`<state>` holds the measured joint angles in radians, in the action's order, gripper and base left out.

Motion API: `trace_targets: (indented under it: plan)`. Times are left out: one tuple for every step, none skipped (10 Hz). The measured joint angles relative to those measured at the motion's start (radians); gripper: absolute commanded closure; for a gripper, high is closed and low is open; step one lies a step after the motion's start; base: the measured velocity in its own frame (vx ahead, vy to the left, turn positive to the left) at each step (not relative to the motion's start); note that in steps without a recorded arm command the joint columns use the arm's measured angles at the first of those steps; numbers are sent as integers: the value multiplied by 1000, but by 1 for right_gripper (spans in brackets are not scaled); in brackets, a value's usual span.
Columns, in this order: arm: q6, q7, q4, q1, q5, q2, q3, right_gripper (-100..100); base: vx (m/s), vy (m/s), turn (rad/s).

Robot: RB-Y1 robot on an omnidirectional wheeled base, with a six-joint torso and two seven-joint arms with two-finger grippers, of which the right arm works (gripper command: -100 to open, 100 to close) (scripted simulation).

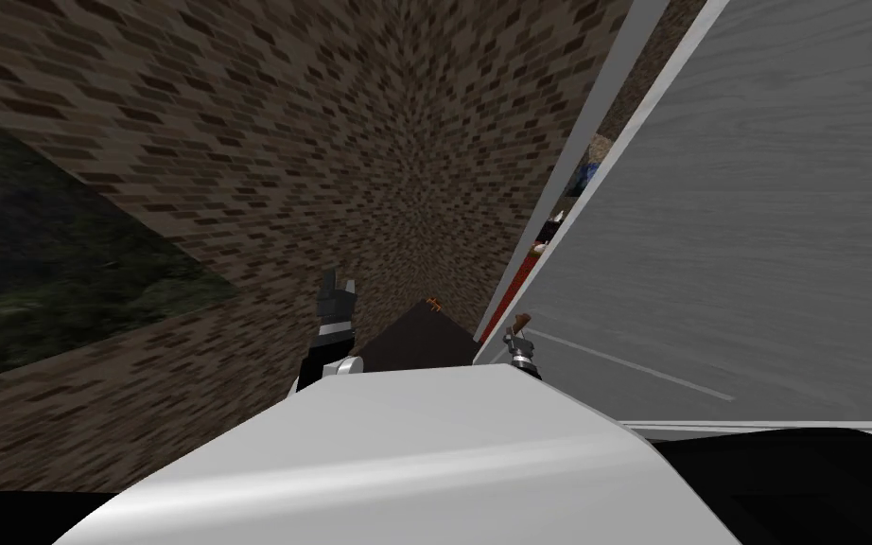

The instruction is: Pull the door open

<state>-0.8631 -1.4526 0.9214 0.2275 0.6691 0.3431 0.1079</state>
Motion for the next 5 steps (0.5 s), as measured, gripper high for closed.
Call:
trace_targets:
  plan:
    - [-2,-8,5,4,-8,4,14,100,-123,1,31]
    - [0,-10,4,5,-10,2,19,100,-140,-10,71]
    - [0,-13,14,13,-15,8,28,100,-243,-31,68]
    - [-3,-19,26,17,-21,13,39,100,-244,-14,60]
    - [-9,-27,27,17,-29,18,52,100,-258,-28,61]
